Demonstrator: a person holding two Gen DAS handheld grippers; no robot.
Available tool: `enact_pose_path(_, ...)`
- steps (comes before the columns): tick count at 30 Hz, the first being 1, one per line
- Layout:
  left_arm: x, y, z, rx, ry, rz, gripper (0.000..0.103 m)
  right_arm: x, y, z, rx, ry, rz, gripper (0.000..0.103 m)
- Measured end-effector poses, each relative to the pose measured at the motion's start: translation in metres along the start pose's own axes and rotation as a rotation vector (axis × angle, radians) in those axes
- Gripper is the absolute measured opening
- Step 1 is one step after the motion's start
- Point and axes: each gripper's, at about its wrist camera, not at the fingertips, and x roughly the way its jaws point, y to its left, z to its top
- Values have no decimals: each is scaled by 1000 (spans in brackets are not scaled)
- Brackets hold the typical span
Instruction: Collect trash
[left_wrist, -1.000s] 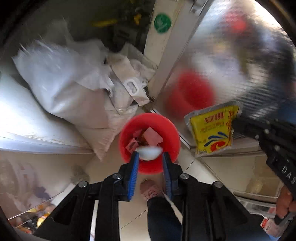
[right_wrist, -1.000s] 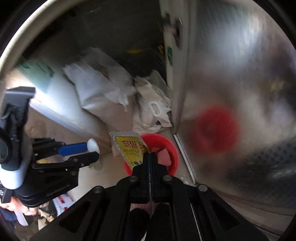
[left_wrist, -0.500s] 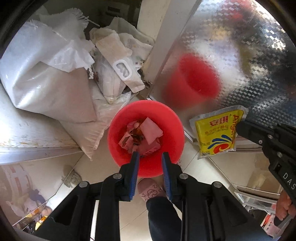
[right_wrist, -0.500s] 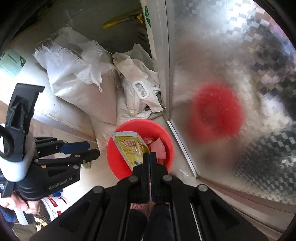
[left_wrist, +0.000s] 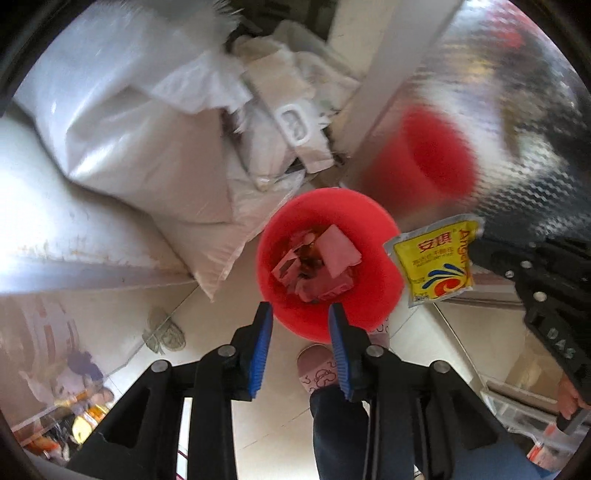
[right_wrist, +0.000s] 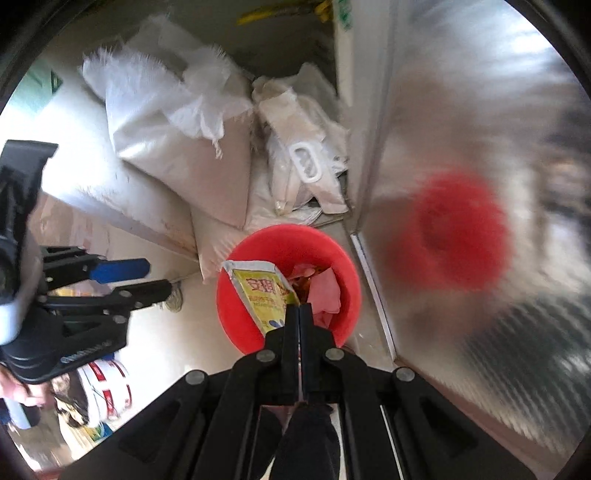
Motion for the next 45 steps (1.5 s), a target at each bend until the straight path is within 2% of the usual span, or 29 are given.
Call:
enact_pose_path(1, 3, 4, -2, -20, 4, -3, 40, 6, 2, 0, -16, 6, 6, 0)
enact_pose_path(5, 18, 18, -8, -93, 24, 0, 59, 29, 10, 5, -66, 23, 33, 0)
enact_pose_path(7, 24, 25, -11, -124, 33, 8, 72, 39, 13, 7, -86, 30, 6, 1)
enact_pose_path(10, 31, 32, -14, -173, 56, 4, 76, 54, 18, 11, -109, 53, 8, 2)
enact_pose_path(13, 34, 40, -14, -216, 58, -12, 77, 63, 20, 12, -129, 68, 41, 4)
enact_pose_path(17, 35, 39, -17, -208, 44, 48, 78, 74, 22, 8, -137, 125, 70, 34)
enact_pose_path(21, 26, 37, -21, -219, 23, 27, 78, 67, 23, 4, -144, 130, 53, 39)
enact_pose_path(23, 15, 34, -23, -211, 3, 22, 78, 56, 27, 3, -136, 107, 39, 48)
enact_pose_path(29, -62, 21, -28, -212, -114, 0, 79, -5, 35, 2, -80, 39, 25, 51)
enact_pose_path(31, -101, 16, -34, -187, -176, 20, 85, -38, 43, 2, -64, -3, 13, 51)
enact_pose_path(39, -279, -6, -56, -94, -400, 79, 85, -213, 83, -1, -30, -224, -114, 59)
enact_pose_path(45, -398, -33, -75, -32, -575, 74, 86, -349, 107, -13, 4, -397, -187, 73)
